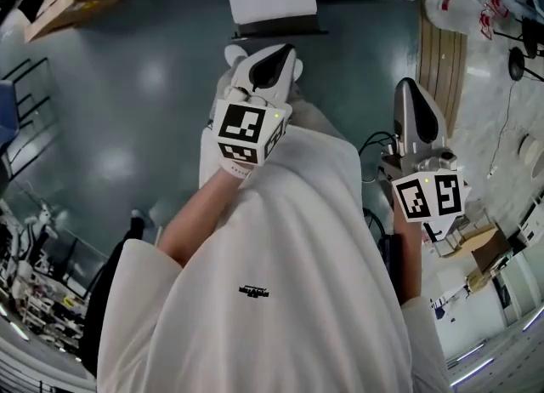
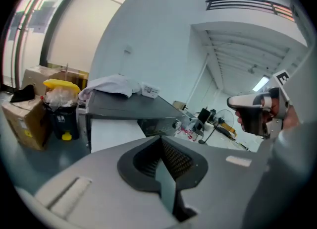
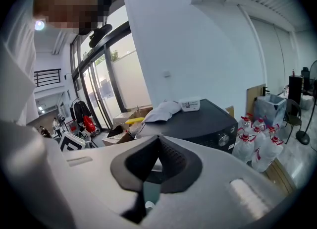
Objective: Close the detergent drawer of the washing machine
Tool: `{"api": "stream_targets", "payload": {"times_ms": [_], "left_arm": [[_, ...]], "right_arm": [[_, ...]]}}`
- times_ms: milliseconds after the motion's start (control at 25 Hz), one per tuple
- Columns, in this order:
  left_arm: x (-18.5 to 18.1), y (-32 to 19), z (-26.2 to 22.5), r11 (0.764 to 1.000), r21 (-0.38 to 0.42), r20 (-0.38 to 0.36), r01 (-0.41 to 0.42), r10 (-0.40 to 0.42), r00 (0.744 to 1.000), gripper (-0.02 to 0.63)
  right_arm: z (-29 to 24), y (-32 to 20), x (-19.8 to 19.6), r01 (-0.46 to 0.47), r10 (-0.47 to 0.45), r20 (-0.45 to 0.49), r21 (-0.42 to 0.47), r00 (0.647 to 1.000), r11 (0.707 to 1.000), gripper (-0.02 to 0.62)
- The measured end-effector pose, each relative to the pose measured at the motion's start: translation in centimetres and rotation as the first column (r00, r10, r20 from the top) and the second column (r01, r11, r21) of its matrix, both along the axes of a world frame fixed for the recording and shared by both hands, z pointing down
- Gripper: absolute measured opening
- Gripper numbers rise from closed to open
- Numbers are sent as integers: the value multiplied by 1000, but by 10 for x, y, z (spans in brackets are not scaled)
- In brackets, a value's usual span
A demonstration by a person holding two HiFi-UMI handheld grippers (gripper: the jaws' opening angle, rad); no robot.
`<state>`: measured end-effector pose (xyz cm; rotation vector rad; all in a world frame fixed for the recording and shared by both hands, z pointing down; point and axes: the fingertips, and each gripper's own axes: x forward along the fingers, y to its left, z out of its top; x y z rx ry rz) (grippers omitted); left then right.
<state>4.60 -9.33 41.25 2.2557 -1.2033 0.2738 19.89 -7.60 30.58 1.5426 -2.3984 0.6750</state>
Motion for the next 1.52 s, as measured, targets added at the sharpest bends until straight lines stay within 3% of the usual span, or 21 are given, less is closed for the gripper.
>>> {"api": "stream_targets", "payload": {"times_ms": [160,480,800,1520], "left_arm": [[-11,0,10,994,8,34,109,-109,993,14],[-13,7,50,977,-44,43,209,-208,977,15],[-17,8,89,959,-110,61,260,-255,965,15],[-37,-6,117,956,-96,125,278,-265,956,17]], "right_arm": [[8,3,-6,24,-24,-7,-32,1000,999,2],[26,10,4,14,-16,-20,-80,1000,997,2],[48,21,1,43,-45,-18,-125,999,991,2],[89,23,-13,73,-99,-124,-198,987,977,2]]}}
